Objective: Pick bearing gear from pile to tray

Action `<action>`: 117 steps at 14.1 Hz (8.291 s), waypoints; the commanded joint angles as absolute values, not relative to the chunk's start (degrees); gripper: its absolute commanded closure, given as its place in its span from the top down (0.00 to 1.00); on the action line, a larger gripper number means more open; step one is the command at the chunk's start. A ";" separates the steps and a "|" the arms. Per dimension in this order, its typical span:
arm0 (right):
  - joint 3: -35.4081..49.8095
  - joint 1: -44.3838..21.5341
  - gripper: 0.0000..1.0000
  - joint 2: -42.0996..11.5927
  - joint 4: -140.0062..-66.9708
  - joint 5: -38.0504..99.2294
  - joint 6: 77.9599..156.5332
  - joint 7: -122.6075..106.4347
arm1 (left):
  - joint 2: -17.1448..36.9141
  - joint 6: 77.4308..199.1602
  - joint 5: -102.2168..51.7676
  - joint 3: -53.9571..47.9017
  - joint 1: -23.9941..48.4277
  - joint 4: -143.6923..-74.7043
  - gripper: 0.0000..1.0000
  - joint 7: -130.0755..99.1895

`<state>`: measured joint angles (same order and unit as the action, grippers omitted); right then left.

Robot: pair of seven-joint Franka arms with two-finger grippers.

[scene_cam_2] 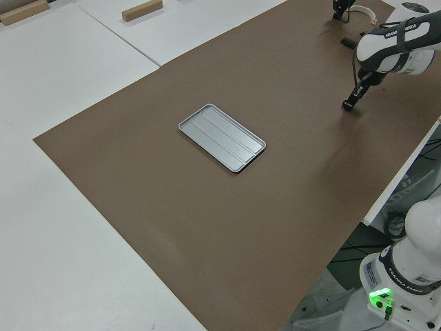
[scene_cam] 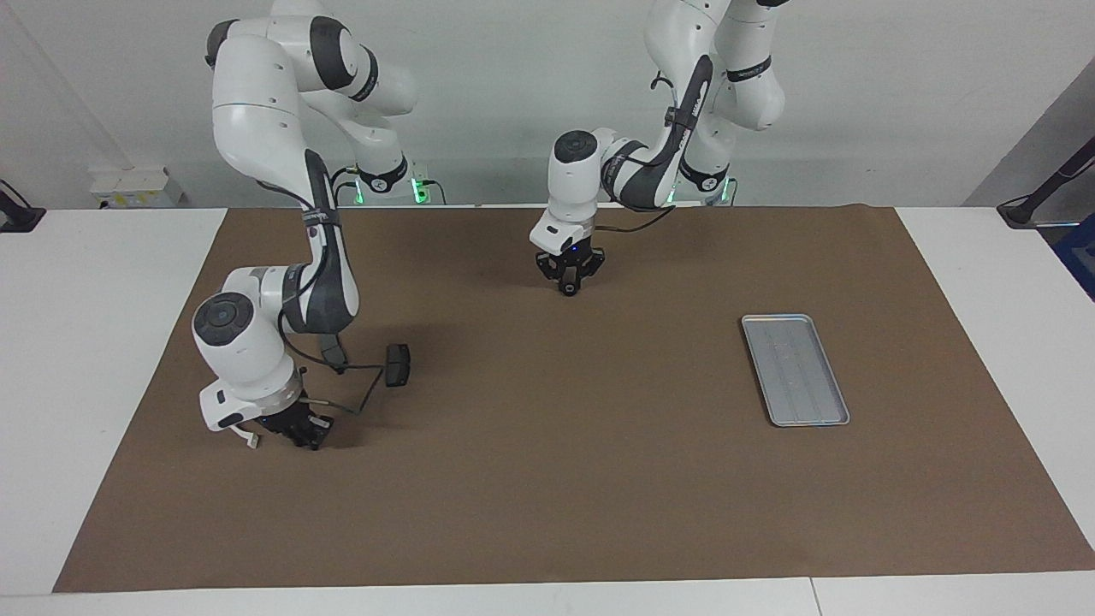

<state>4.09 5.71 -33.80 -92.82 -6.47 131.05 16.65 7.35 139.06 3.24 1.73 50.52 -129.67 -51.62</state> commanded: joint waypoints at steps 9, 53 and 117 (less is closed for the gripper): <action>4.39 6.59 0.00 -34.10 -90.97 -7.21 125.87 16.35 | -0.96 118.66 4.31 2.46 29.47 -116.46 0.16 -29.91; 5.98 -37.26 0.00 -13.62 -111.53 2.90 128.76 70.05 | 5.98 140.18 -1.41 2.72 2.81 -132.63 0.16 6.50; 5.62 -2.20 1.00 1.39 -100.55 -1.58 102.58 8.00 | 10.90 139.57 1.49 2.55 48.52 -126.13 0.07 -51.68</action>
<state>4.96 -3.23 -1.12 -100.46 -2.98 105.16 9.57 10.44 139.84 0.57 2.12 48.30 -127.29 -49.97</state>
